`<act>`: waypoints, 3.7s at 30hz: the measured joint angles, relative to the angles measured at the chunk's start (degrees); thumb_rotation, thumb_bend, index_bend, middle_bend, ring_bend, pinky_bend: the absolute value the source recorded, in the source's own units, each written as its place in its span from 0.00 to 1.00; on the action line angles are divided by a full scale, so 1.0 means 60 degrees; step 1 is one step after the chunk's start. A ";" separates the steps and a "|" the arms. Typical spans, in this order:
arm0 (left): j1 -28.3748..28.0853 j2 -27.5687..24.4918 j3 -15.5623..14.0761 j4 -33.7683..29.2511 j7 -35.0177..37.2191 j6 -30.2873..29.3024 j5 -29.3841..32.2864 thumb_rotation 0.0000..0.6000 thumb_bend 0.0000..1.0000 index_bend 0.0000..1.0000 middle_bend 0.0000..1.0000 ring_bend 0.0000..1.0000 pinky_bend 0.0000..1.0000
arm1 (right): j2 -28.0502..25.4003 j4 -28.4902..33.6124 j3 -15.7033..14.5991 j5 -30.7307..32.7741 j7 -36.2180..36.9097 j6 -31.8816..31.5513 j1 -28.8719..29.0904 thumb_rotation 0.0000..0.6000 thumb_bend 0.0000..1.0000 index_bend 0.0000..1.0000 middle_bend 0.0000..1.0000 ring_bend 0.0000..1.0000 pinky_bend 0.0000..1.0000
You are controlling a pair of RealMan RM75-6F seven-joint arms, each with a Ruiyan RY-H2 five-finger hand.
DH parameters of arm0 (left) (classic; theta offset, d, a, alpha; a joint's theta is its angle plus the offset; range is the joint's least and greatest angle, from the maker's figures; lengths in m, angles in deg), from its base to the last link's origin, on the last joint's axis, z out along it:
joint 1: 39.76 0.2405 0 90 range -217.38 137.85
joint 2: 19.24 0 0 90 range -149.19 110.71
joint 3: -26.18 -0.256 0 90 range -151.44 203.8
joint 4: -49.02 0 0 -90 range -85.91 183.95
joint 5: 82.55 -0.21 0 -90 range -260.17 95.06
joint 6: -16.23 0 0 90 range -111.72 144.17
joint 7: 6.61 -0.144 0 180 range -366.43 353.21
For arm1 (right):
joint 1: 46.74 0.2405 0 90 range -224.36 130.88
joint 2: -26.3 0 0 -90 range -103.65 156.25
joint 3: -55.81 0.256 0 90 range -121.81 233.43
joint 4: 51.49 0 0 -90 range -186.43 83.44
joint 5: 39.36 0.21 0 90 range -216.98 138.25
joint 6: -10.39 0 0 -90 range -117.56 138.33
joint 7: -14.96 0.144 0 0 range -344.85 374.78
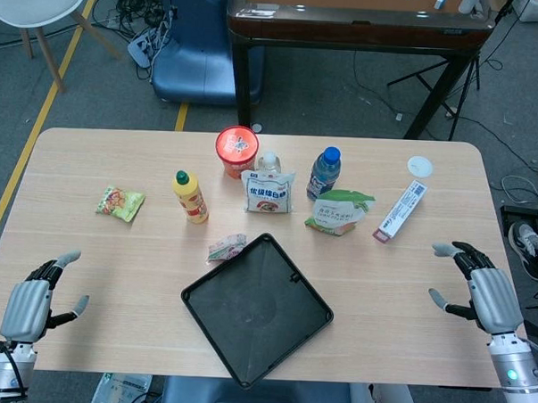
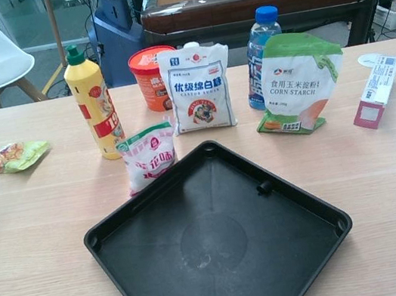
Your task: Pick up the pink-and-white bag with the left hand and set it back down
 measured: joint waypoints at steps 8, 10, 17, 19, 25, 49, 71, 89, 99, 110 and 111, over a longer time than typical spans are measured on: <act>-0.0062 0.0028 -0.0043 0.0042 0.0077 0.0202 0.0079 1.00 0.27 0.18 0.23 0.22 0.27 | -0.0048 0.0068 0.0059 0.0069 -0.0066 0.0063 0.0035 1.00 0.23 0.24 0.32 0.16 0.20; -0.0064 0.0014 -0.0045 0.0044 0.0158 0.0234 0.0107 1.00 0.27 0.18 0.23 0.22 0.27 | -0.0060 0.0070 0.0072 0.0082 -0.0061 0.0047 0.0029 1.00 0.23 0.24 0.32 0.16 0.20; -0.0208 -0.0023 -0.0004 0.0118 0.0457 0.0529 0.0195 1.00 0.27 0.18 0.23 0.22 0.27 | -0.0127 0.0164 0.0164 0.0186 -0.0185 -0.0114 -0.0038 1.00 0.23 0.24 0.32 0.16 0.20; -0.0291 -0.0020 0.0016 0.0158 0.0505 0.0650 0.0198 1.00 0.27 0.18 0.23 0.22 0.27 | -0.0140 0.0198 0.0207 0.0244 -0.0235 -0.0151 -0.0053 1.00 0.23 0.24 0.32 0.16 0.20; -0.0711 -0.0020 0.0092 0.0260 0.0515 0.1251 0.0195 1.00 0.27 0.18 0.22 0.22 0.27 | -0.0246 0.0437 0.0413 0.0387 -0.0545 -0.0305 -0.0061 1.00 0.23 0.24 0.32 0.16 0.20; -0.3551 0.1871 0.0957 0.2116 0.1425 0.4925 0.1413 1.00 0.21 0.10 0.21 0.22 0.27 | -0.0487 0.1042 0.0613 0.0675 -0.1063 -0.0267 -0.0057 1.00 0.23 0.24 0.32 0.16 0.20; -0.5387 0.3755 0.1794 0.3713 0.1337 0.6960 0.3507 1.00 0.21 0.13 0.22 0.23 0.27 | -0.0499 0.0829 0.0588 0.0780 -0.0825 -0.0324 -0.0221 1.00 0.23 0.24 0.32 0.16 0.20; -0.6318 0.4452 0.2303 0.4599 0.1140 0.7791 0.4852 1.00 0.21 0.13 0.23 0.24 0.27 | -0.0515 0.0707 0.0621 0.0848 -0.0704 -0.0287 -0.0266 1.00 0.23 0.24 0.32 0.16 0.20; -0.6620 0.4702 0.2397 0.4837 0.1016 0.7922 0.5242 1.00 0.21 0.13 0.23 0.24 0.27 | -0.0518 0.0669 0.0618 0.0872 -0.0670 -0.0303 -0.0312 1.00 0.23 0.24 0.32 0.16 0.20; -0.6819 0.4993 0.2501 0.5176 0.0970 0.7898 0.5546 1.00 0.21 0.15 0.26 0.26 0.28 | -0.0560 0.0674 0.0624 0.0867 -0.0638 -0.0364 -0.0377 1.00 0.23 0.24 0.32 0.16 0.20; -0.6829 0.5022 0.2501 0.5205 0.0962 0.7886 0.5557 1.00 0.21 0.16 0.27 0.27 0.28 | -0.0563 0.0675 0.0624 0.0868 -0.0636 -0.0367 -0.0382 1.00 0.23 0.24 0.32 0.16 0.20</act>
